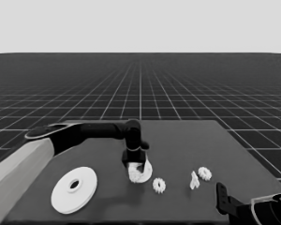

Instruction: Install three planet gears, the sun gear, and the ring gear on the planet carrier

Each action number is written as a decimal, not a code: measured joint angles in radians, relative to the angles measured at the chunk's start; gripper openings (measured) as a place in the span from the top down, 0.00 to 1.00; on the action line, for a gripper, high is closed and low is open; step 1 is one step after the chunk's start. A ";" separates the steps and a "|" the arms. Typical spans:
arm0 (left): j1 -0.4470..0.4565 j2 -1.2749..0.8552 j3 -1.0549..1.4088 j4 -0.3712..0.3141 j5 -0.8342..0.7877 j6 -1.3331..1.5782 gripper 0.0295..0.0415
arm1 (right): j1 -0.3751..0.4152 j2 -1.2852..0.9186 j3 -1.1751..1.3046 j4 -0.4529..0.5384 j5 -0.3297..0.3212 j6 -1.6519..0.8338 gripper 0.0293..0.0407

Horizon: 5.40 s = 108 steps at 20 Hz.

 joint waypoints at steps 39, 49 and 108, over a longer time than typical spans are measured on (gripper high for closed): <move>-0.360 -1.179 0.982 0.113 -0.887 1.880 0.25 | 0.089 0.989 -0.860 0.237 -0.362 1.196 0.83; -0.360 -1.179 0.982 0.113 -0.887 1.880 0.25 | 0.306 0.965 -0.726 0.453 -0.402 1.296 0.83; -0.360 -1.179 0.982 0.113 -0.887 1.880 0.25 | 0.185 0.464 -1.007 0.423 -0.154 0.543 0.19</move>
